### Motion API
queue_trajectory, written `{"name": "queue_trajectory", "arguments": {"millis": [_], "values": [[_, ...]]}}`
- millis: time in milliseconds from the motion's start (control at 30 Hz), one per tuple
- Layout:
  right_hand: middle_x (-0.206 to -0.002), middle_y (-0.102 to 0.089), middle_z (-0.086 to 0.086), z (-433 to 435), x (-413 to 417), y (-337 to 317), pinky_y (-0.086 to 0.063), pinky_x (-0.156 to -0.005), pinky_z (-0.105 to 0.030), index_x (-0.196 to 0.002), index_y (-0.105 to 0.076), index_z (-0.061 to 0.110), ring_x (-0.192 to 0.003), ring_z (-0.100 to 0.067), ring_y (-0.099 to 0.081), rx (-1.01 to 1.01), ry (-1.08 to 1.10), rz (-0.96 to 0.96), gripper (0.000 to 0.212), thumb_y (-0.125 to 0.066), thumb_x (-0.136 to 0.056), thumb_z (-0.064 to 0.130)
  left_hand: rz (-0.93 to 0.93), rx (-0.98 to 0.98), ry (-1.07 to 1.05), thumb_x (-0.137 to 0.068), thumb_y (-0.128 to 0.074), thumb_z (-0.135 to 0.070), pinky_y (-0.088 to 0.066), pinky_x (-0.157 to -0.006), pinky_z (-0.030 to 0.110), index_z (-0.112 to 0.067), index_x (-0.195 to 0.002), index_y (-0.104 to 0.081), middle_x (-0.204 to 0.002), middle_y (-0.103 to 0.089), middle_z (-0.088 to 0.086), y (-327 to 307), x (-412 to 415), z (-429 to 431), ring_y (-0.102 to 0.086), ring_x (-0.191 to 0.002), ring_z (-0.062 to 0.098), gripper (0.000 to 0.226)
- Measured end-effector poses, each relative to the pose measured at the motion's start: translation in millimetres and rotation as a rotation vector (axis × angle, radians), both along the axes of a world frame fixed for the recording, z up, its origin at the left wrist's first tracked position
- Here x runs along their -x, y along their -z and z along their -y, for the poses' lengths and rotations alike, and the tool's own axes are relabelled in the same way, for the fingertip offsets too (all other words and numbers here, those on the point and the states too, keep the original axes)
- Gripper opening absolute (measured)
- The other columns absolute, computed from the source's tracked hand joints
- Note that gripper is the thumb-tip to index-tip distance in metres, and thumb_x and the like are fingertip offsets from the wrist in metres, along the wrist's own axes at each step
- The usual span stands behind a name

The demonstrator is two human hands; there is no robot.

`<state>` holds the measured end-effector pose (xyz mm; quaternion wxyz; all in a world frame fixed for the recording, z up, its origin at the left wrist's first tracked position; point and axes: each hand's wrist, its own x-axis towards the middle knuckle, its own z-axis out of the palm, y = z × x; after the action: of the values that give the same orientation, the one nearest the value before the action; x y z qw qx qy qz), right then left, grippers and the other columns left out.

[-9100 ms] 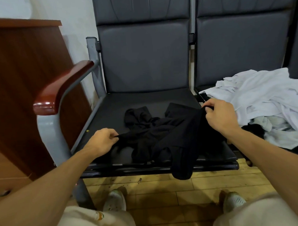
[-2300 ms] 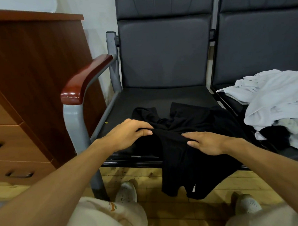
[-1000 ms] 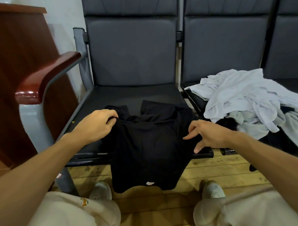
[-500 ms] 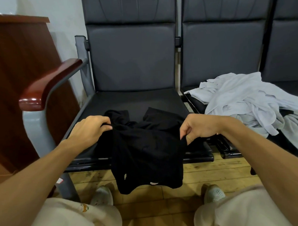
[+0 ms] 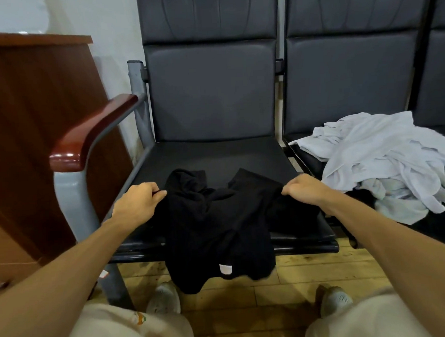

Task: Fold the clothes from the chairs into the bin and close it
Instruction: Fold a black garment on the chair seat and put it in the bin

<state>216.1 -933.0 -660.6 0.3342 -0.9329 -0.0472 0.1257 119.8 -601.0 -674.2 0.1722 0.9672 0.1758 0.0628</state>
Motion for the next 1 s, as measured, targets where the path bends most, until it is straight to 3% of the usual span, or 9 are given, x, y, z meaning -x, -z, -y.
{"name": "queue_trajectory", "arguments": {"millis": [100, 233, 400, 500, 567, 667, 800, 867, 1000], "values": [[-0.092, -0.071, -0.004, 2.9, 3.2, -3.3, -0.051, -0.091, -0.035, -0.091, -0.073, 0.008, -0.092, -0.022, -0.067, -0.026, -0.087, -0.079, 0.020, -0.065, -0.088, 0.027, -0.034, 0.065, 0.070, -0.088, -0.070, -0.020, -0.054, -0.075, 0.042, -0.012, -0.087, -0.063, -0.085, -0.066, 0.006, 0.8, 1.5, -8.0, -0.063, -0.082, 0.022, 0.010], [-0.091, -0.072, -0.003, -0.5, 5.2, -7.8, -0.049, -0.088, -0.031, -0.094, -0.074, 0.016, -0.092, -0.017, -0.065, -0.065, -0.075, 0.236, 0.019, -0.069, -0.087, 0.032, 0.014, -0.004, 0.078, -0.078, -0.079, -0.018, -0.053, -0.073, 0.037, -0.012, -0.083, -0.064, -0.083, -0.065, 0.003, -6.7, 4.8, -7.9, -0.062, -0.081, 0.020, 0.018], [-0.081, -0.068, -0.005, -6.4, 5.6, -6.6, -0.040, -0.064, -0.024, -0.083, -0.072, 0.011, -0.082, -0.017, -0.059, -0.073, -0.008, 0.338, 0.029, -0.065, -0.089, 0.038, 0.011, -0.090, 0.127, -0.092, -0.062, -0.014, -0.053, -0.078, 0.040, -0.011, -0.094, -0.069, -0.091, -0.067, 0.009, -6.4, 5.8, -12.8, -0.064, -0.086, 0.026, 0.008], [-0.073, -0.065, -0.014, -7.7, -0.6, -3.2, -0.040, -0.065, -0.031, -0.079, -0.069, 0.000, -0.083, -0.027, -0.061, -0.231, 0.173, 0.391, 0.042, -0.065, -0.088, 0.041, 0.016, -0.125, 0.120, -0.099, -0.050, -0.014, -0.052, -0.081, 0.043, -0.010, -0.107, -0.068, -0.101, -0.067, 0.012, -3.0, 4.4, -16.3, -0.063, -0.094, 0.031, 0.020], [-0.081, -0.066, -0.021, -7.2, -3.8, -0.8, -0.041, -0.066, -0.033, -0.085, -0.067, -0.005, -0.085, -0.032, -0.062, -0.262, 0.253, 0.416, 0.044, -0.062, -0.091, 0.038, 0.013, -0.098, 0.104, -0.101, -0.045, -0.016, -0.052, -0.082, 0.043, -0.010, -0.112, -0.064, -0.105, -0.066, 0.013, -1.3, 3.8, -18.7, -0.062, -0.096, 0.031, 0.022], [-0.087, -0.068, -0.011, -6.4, -4.6, 3.2, -0.044, -0.079, -0.034, -0.087, -0.069, 0.006, -0.090, -0.027, -0.061, -0.224, 0.234, 0.365, 0.027, -0.058, -0.094, 0.030, 0.063, -0.014, 0.100, -0.103, -0.041, -0.016, -0.051, -0.080, 0.046, -0.014, -0.107, -0.061, -0.100, -0.065, 0.010, 0.9, 5.7, -22.6, -0.060, -0.091, 0.028, 0.021], [-0.091, -0.068, -0.004, -11.1, 3.7, 3.0, -0.044, -0.081, -0.031, -0.088, -0.067, 0.018, -0.095, -0.023, -0.061, -0.211, 0.200, 0.297, 0.011, -0.058, -0.092, 0.021, 0.215, 0.077, 0.092, -0.103, -0.038, -0.020, -0.046, -0.069, 0.041, -0.019, -0.094, -0.056, -0.083, -0.058, 0.000, -9.6, 14.2, -10.4, -0.057, -0.081, 0.025, 0.020], [-0.090, -0.069, -0.002, -15.7, 11.9, -3.4, -0.044, -0.081, -0.031, -0.088, -0.068, 0.018, -0.094, -0.022, -0.062, -0.247, 0.191, 0.289, 0.010, -0.060, -0.091, 0.023, 0.237, 0.035, 0.107, -0.104, -0.034, -0.024, -0.047, -0.072, 0.043, -0.021, -0.099, -0.053, -0.084, -0.059, 0.003, -22.5, 18.8, 3.3, -0.058, -0.082, 0.029, 0.020], [-0.086, -0.069, 0.002, -25.0, 29.6, -33.2, -0.045, -0.077, -0.030, -0.083, -0.067, 0.020, -0.087, -0.017, -0.063, -0.321, 0.108, 0.286, 0.008, -0.065, -0.088, 0.026, 0.185, -0.167, 0.158, -0.104, -0.031, -0.033, -0.047, -0.083, 0.045, -0.024, -0.116, -0.052, -0.106, -0.065, 0.010, -63.8, 25.7, 23.4, -0.060, -0.097, 0.038, 0.026]]}}
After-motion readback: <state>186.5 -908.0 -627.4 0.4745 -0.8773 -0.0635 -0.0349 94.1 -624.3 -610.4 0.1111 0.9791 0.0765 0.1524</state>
